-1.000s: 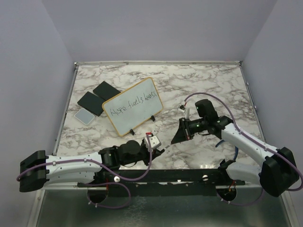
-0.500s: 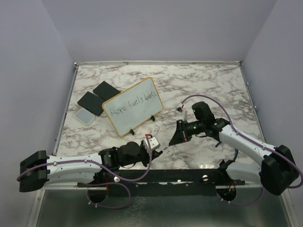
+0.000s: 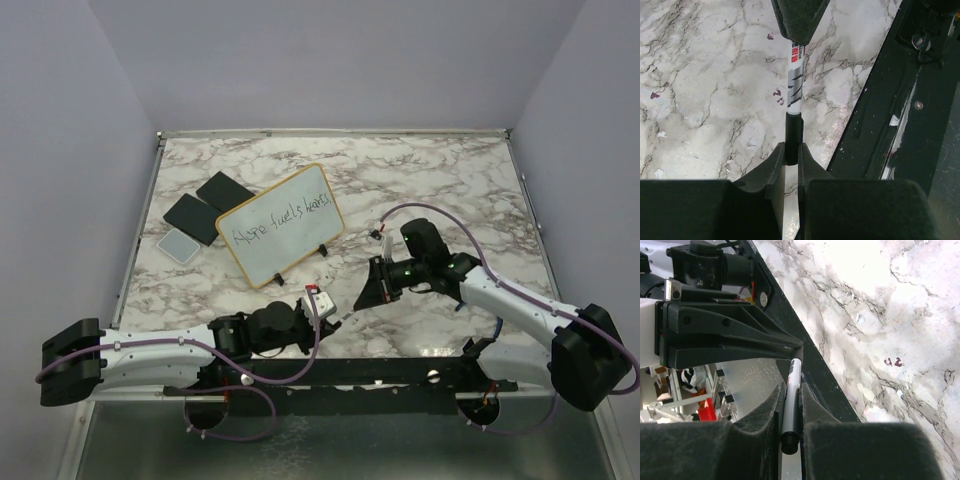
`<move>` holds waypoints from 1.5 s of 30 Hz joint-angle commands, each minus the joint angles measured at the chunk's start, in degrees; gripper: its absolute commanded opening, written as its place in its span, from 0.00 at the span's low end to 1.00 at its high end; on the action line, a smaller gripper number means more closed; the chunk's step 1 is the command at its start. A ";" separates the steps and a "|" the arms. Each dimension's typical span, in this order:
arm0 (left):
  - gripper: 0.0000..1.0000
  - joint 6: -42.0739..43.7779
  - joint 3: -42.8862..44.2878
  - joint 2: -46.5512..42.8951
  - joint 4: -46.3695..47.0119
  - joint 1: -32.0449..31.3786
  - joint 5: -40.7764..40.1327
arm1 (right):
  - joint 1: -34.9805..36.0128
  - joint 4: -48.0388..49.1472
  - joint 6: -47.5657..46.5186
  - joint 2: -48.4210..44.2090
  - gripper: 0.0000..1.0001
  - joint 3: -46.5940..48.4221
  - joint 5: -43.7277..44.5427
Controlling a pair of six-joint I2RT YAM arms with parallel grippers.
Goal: Write a sentence on the whiteboard
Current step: Close the whiteboard marker at the center of the board.
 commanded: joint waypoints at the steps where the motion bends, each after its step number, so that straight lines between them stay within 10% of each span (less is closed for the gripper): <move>1: 0.00 -0.20 2.52 -1.76 21.37 0.70 -6.12 | 4.32 -1.33 3.50 1.68 0.01 -1.96 -6.64; 45: 0.00 -0.55 -1.28 -0.38 24.74 0.73 -7.00 | 12.20 3.96 6.53 9.94 0.01 -2.24 0.32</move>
